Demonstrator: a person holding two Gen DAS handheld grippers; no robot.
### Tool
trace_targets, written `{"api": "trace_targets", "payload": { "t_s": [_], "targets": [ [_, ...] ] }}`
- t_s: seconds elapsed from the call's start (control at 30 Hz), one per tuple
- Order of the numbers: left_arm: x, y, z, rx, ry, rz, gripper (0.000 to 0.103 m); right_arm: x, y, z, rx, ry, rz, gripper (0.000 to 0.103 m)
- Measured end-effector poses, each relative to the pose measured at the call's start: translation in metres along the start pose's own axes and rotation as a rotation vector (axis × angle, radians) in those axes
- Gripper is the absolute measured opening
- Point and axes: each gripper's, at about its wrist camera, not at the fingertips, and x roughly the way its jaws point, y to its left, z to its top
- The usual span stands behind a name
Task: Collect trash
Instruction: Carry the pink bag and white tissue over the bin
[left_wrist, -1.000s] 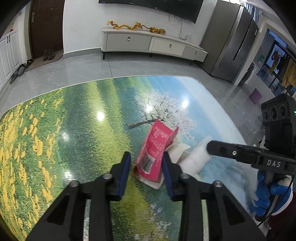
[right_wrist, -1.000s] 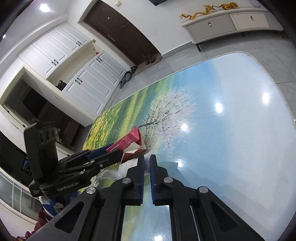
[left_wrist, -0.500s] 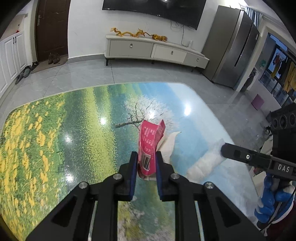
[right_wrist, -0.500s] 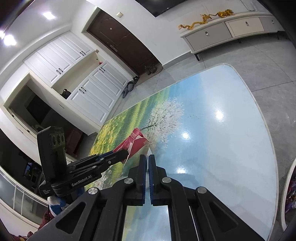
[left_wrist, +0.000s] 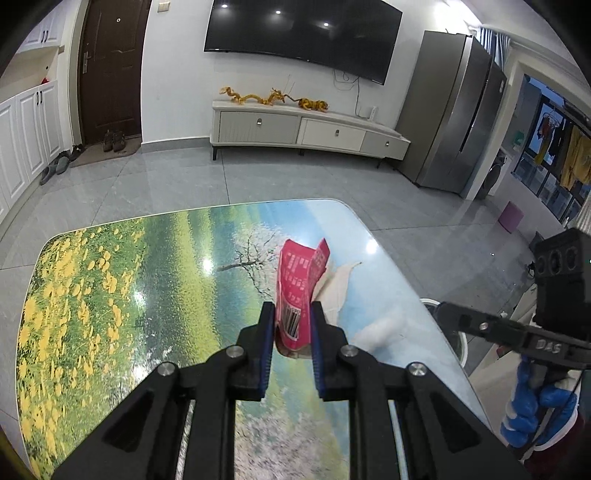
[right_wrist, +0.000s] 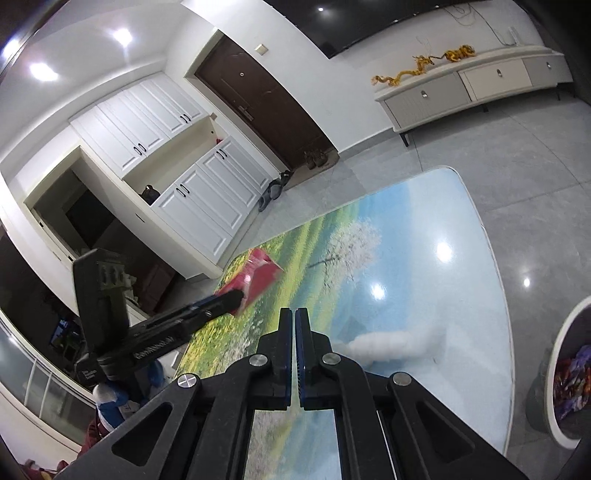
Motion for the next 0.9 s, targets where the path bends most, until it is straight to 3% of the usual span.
{"api": "trace_targets", "payload": {
  "t_s": [0.3, 0.37, 0.4, 0.43, 0.67, 0.9],
  "targets": [
    [0.003, 0.002, -0.016, -0.026, 0.019, -0.007, 0.017, 0.015, -0.028, -0.015, 0.063, 0.082, -0.063, 0.008],
    [0.005, 0.005, -0.019, -0.028, 0.023, -0.009, 0.017, 0.024, -0.036, -0.017, 0.089, 0.1, -0.076, 0.019],
    [0.006, 0.007, -0.02, -0.031, 0.025, -0.011, 0.017, 0.028, -0.039, -0.017, 0.1, 0.101, -0.084, 0.04],
    [0.007, 0.009, -0.021, -0.033, 0.026, -0.012, 0.017, 0.03, -0.041, -0.017, 0.11, 0.1, -0.097, 0.049],
    [0.013, 0.022, -0.026, -0.053, 0.027, -0.015, 0.017, 0.055, -0.046, -0.006, 0.13, 0.125, -0.137, 0.049],
    [0.016, 0.026, -0.029, -0.055, 0.03, -0.01, 0.017, 0.077, -0.041, 0.0, 0.085, 0.154, -0.196, 0.04]
  ]
}}
